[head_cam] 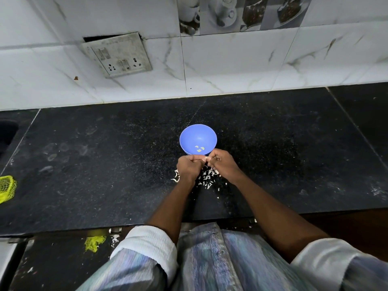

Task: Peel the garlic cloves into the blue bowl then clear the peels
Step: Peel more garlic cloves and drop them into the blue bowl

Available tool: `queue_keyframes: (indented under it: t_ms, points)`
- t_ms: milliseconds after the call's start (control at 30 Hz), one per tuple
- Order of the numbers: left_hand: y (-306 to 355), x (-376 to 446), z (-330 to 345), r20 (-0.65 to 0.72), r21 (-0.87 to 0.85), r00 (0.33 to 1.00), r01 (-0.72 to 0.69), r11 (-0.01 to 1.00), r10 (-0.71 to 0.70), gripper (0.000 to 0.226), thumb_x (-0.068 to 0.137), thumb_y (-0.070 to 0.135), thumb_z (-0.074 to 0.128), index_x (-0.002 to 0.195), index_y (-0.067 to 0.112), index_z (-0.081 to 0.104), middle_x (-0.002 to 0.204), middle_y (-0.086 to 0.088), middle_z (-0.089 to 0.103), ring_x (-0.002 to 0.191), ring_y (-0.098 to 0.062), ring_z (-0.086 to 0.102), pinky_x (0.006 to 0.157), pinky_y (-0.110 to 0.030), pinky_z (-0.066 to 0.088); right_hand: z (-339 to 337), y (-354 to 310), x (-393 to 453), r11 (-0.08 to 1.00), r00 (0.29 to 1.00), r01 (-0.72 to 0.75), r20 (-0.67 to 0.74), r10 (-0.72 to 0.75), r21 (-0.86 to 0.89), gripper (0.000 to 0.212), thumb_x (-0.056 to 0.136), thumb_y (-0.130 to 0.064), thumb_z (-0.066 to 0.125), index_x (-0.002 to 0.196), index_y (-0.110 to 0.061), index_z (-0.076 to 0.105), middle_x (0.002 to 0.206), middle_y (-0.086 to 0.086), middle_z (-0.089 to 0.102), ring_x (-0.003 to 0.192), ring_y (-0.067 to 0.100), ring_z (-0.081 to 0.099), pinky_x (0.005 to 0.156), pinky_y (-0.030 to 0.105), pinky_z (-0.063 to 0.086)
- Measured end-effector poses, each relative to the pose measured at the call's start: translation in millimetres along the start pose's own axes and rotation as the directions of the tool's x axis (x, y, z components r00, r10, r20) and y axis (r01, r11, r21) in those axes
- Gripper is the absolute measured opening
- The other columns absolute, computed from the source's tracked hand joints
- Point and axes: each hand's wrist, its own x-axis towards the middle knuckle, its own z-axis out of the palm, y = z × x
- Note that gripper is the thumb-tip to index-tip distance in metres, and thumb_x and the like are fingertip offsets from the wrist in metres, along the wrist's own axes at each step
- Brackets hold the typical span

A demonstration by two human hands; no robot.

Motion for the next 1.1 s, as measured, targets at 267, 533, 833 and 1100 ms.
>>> queue_keyframes:
  t_ms: [267, 533, 833, 1100]
  points:
    - [-6.4, 2.2, -3.3, 0.053, 0.197, 0.978, -0.209, 0.958, 0.203, 0.008, 0.087, 0.009, 0.08, 0.09, 0.016, 0.081, 0.079, 0.005, 0.078, 0.073, -0.005, 0.073, 0.076, -0.018, 0.057, -0.7, 1.0, -1.8, 0.991, 0.993, -0.116, -0.011, 0.117, 0.069, 0.008, 0.09, -0.012, 0.067, 0.084, -0.013, 0.073, 0.078, 0.007, 0.075, 0.069, 0.013, 0.063, 0.069, 0.036, 0.053]
    - [-7.6, 1.1, -0.6, 0.031, 0.325, 0.974, -0.222, 0.919, 0.224, 0.022, 0.086, 0.003, 0.067, 0.089, 0.017, 0.083, 0.084, 0.006, 0.079, 0.078, -0.006, 0.07, 0.078, -0.019, 0.053, -3.9, 0.1, -5.6, 0.993, 0.993, -0.117, -0.03, 0.118, 0.033, 0.006, 0.085, -0.018, 0.072, 0.08, -0.019, 0.075, 0.081, 0.009, 0.075, 0.071, 0.01, 0.062, 0.07, 0.033, 0.055]
    - [-8.0, -0.8, 7.1, 0.114, -0.118, 0.983, 0.154, 0.981, -0.141, 0.019, 0.087, 0.003, 0.065, 0.078, 0.008, 0.081, 0.073, -0.006, 0.072, 0.068, -0.015, 0.06, 0.064, -0.028, 0.05, -0.5, -1.6, -7.9, 0.985, 0.988, -0.152, 0.036, 0.149, 0.08, 0.01, 0.097, -0.01, 0.061, 0.09, -0.012, 0.067, 0.087, 0.007, 0.07, 0.081, 0.015, 0.063, 0.072, 0.034, 0.055]
    - [-8.6, -6.5, 4.2, 0.135, -0.148, 0.984, 0.133, 0.98, -0.113, 0.017, 0.094, -0.002, 0.063, 0.092, -0.001, 0.08, 0.069, -0.005, 0.072, 0.056, -0.007, 0.058, 0.053, -0.016, 0.048, 2.9, -3.7, -13.5, 0.986, 0.988, -0.154, 0.03, 0.153, 0.061, 0.012, 0.098, -0.012, 0.056, 0.09, -0.014, 0.065, 0.088, 0.009, 0.071, 0.081, 0.016, 0.065, 0.065, 0.03, 0.052]
